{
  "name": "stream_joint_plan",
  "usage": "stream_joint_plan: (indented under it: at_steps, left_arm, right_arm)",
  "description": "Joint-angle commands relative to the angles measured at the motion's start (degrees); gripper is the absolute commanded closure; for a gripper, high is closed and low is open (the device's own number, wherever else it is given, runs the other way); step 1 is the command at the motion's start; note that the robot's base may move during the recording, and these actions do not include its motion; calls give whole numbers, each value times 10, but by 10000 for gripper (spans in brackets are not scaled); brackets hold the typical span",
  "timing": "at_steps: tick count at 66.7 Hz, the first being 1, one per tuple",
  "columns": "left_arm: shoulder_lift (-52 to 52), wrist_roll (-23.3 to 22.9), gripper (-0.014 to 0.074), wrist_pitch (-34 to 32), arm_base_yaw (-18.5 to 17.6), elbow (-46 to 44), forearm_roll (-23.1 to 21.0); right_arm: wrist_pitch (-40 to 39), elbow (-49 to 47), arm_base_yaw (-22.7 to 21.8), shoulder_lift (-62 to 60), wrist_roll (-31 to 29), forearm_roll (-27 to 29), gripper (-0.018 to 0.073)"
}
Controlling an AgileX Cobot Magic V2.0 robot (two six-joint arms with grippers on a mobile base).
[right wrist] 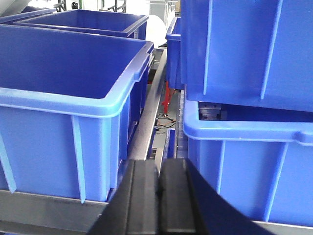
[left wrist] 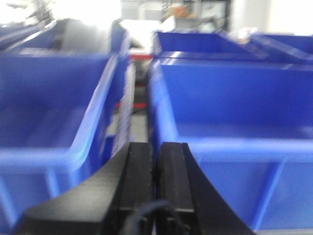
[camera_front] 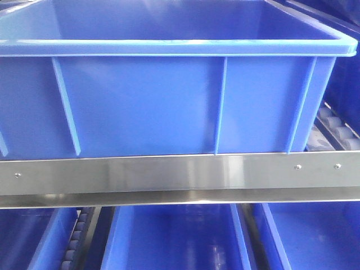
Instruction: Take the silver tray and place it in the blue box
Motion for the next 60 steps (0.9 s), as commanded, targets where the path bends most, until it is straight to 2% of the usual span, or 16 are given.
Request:
stream_joint_plan:
  at_steps: [1, 6, 14, 60]
  left_arm:
    - [-12, 4, 602, -64, 23, 29, -8]
    - [-15, 3, 602, -77, 36, 67, -8]
    - [-15, 2, 602, -121, 36, 111, 4]
    - [-15, 2, 603, -119, 36, 111, 8]
  right_arm:
    - [-49, -10, -3, -12, 0, -6, 505]
    - [-49, -10, -3, -12, 0, -6, 505]
    - [-49, -10, -3, -12, 0, -6, 505]
    - [-49, -10, -3, -12, 0, -6, 505]
